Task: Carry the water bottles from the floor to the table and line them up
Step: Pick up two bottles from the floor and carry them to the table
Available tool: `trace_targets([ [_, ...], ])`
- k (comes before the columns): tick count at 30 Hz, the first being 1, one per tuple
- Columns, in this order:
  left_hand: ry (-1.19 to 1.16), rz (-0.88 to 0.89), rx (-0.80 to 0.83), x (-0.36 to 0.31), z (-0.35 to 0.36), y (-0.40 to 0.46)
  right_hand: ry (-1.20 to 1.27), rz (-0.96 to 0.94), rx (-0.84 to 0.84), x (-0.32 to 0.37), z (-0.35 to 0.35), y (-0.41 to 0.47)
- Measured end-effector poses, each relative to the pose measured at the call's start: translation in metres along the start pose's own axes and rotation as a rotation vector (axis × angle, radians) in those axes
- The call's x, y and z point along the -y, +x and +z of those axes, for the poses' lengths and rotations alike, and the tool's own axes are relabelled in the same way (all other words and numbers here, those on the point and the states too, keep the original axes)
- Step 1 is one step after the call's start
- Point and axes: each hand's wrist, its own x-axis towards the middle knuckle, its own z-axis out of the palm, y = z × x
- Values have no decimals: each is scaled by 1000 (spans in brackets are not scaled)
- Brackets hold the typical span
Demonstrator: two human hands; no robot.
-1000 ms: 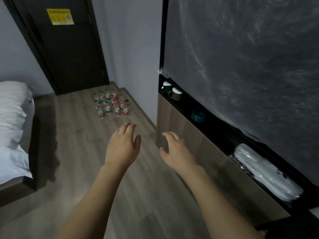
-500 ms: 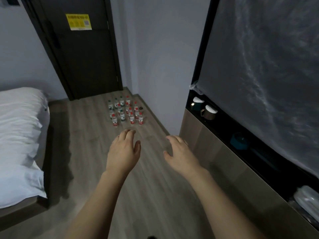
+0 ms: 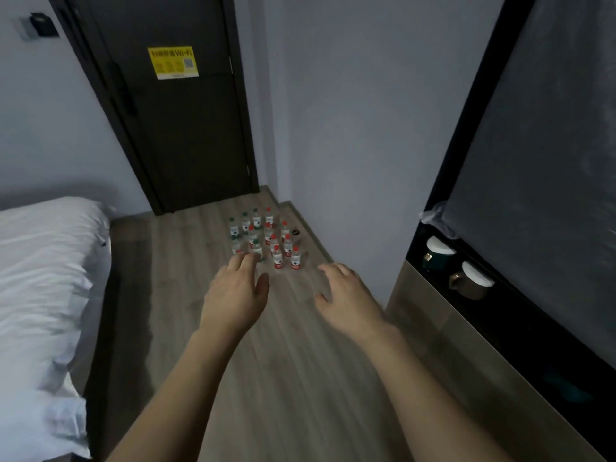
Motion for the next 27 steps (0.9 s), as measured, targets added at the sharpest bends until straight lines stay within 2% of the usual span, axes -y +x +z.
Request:
trace_targets([
  [7,-21,-20,54,65,28,104,-19,30,40,8,33,119],
  [17,-54,23,9,163,23,295,10,29,-21,55,65,312],
  [27,-78,19,186,209,98,451,41,161,60,4,112,472],
])
